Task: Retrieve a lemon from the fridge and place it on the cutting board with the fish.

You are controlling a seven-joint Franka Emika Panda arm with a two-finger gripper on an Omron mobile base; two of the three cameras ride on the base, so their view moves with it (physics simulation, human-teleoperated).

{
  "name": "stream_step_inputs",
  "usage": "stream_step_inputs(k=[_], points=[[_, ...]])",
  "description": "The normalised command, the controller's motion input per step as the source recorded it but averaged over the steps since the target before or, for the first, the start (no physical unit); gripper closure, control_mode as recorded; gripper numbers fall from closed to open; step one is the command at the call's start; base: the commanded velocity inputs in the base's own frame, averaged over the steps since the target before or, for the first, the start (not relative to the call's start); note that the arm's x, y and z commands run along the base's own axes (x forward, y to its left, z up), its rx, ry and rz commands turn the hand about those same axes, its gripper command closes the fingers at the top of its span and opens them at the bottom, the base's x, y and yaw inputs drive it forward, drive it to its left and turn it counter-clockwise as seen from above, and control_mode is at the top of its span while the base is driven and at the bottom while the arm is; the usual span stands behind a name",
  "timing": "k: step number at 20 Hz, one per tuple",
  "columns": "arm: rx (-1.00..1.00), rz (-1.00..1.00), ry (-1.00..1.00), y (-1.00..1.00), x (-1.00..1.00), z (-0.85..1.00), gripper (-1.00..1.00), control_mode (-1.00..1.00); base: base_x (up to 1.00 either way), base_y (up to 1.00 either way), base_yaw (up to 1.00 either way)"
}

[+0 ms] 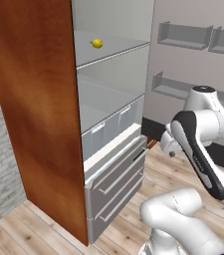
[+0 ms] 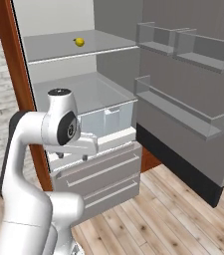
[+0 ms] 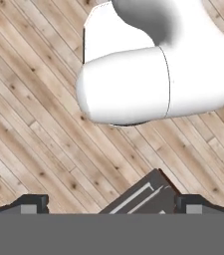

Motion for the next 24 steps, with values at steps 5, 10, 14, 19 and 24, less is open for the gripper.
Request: stream_step_inputs(k=[5,10,14,19,24], points=[[-0.03,-0.07,0.02,0.81,0.0,-0.06,-1.0,-1.0,0.0,0.0,0.0],[-0.01,-0.05,0.05,0.24,0.0,-0.09,-1.0,-1.0,0.0,0.0,0.0],[0.0,0.0,0.0,0.0,0.0,-0.01,-1.0,-1.0,0.0,0.0,0.0],[0.0,0.0,0.0,0.0,0.0,0.0,-1.0,-1.0,0.0,0.0,0.0],[0.0,0.0,0.0,0.0,0.05,0.0,-1.0,-1.0,0.0,0.0,0.0]])
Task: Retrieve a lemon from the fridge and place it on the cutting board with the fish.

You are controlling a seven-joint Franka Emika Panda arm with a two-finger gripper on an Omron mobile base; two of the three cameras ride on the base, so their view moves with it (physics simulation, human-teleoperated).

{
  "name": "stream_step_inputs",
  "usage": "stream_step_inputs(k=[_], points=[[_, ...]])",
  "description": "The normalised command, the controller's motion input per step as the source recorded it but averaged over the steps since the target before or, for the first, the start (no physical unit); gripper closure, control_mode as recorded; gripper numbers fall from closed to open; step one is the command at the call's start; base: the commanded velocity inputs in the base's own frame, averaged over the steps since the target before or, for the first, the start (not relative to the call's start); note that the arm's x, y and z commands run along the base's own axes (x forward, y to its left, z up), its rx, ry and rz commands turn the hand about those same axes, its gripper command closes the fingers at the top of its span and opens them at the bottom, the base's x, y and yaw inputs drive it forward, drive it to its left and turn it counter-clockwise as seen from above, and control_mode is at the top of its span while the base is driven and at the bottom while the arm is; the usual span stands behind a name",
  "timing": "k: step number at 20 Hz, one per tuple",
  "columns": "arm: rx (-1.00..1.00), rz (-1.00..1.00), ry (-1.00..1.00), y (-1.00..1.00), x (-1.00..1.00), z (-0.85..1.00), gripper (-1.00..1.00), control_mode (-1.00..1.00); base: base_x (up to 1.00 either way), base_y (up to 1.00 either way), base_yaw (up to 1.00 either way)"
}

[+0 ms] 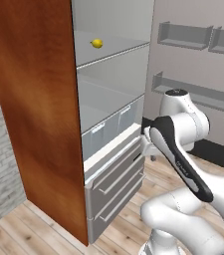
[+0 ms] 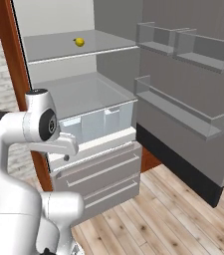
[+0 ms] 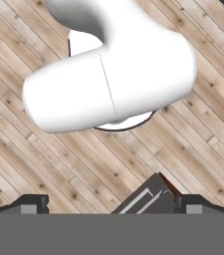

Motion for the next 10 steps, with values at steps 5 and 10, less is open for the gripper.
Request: stream_step_inputs(k=[5,10], points=[[0.0,0.02,0.0,-0.01,0.06,-0.05,-1.0,1.0,0.04,-0.04,0.05],[0.0,0.0,0.0,0.0,0.0,0.0,-1.0,1.0,0.3,-0.19,0.26]])
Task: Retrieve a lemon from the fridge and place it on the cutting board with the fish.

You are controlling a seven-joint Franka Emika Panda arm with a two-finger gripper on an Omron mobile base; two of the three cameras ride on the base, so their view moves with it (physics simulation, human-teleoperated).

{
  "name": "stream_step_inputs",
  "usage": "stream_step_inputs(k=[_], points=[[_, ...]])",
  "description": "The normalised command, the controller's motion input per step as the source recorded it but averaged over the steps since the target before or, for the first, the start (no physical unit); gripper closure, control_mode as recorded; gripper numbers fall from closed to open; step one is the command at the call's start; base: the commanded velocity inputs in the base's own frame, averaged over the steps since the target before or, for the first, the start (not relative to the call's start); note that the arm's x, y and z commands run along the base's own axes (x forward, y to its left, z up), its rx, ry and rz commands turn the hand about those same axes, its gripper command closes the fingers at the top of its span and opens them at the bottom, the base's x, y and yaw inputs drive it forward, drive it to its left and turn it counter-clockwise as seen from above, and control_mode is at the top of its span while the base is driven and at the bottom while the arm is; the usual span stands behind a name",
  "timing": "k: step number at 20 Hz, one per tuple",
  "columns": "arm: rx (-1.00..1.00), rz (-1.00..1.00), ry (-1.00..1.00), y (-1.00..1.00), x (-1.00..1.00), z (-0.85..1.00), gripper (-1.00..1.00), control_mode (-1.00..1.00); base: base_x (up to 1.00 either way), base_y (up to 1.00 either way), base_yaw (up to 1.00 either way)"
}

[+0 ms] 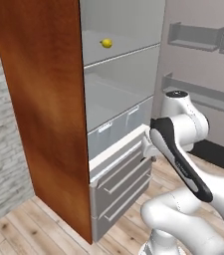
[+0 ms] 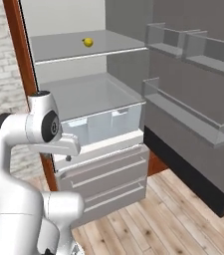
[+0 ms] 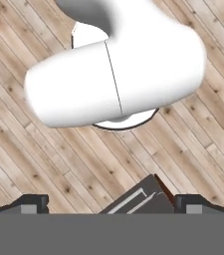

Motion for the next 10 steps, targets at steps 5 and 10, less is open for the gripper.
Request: stream_step_inputs(k=[5,10], points=[[0.0,0.0,0.0,0.0,0.0,0.0,-1.0,1.0,0.38,-0.37,0.32],[0.0,0.0,0.0,0.0,0.0,0.0,-1.0,1.0,0.51,-0.55,0.41]])
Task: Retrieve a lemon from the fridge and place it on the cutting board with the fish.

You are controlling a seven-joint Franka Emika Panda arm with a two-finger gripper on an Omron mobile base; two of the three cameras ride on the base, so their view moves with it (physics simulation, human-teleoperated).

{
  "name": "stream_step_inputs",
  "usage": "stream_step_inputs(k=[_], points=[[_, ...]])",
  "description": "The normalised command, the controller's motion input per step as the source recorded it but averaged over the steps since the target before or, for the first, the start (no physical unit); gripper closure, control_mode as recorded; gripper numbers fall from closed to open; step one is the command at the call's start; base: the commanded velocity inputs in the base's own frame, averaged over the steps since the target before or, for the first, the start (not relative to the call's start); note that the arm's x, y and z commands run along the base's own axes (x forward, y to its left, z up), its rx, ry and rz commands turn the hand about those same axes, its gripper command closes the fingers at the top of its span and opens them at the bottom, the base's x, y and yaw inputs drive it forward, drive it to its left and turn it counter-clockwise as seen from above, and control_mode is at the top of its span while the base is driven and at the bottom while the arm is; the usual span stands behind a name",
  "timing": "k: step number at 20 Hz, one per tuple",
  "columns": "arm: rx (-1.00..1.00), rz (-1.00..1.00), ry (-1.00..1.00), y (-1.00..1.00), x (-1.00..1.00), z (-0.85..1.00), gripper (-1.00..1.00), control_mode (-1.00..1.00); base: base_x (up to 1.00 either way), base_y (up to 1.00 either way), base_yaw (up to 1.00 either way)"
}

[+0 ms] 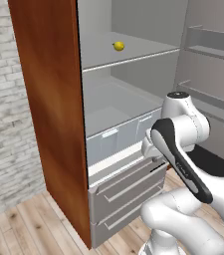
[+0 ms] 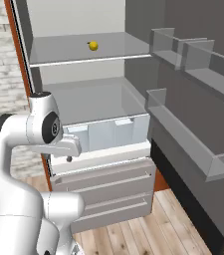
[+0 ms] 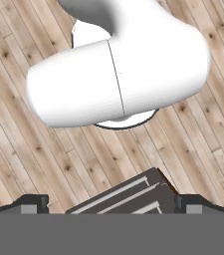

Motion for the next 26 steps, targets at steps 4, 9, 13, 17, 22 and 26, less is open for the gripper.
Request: stream_step_inputs(k=[4,9,13,17,22,26], points=[[0.0,0.0,0.0,0.0,0.0,0.0,-1.0,1.0,0.6,-0.33,0.45],[0.0,0.0,0.0,0.0,0.0,0.0,-1.0,1.0,0.44,-0.25,0.46],[0.0,0.0,0.0,0.0,0.0,0.0,-1.0,1.0,0.55,-0.49,0.38],[0.0,0.0,0.0,0.0,0.0,0.0,-1.0,1.0,0.4,-0.54,0.28],[0.0,0.0,0.0,0.0,0.0,0.0,-1.0,1.0,0.29,-0.58,0.11],[0.0,0.0,0.0,0.0,0.0,0.0,-1.0,1.0,0.23,-0.47,0.02]])
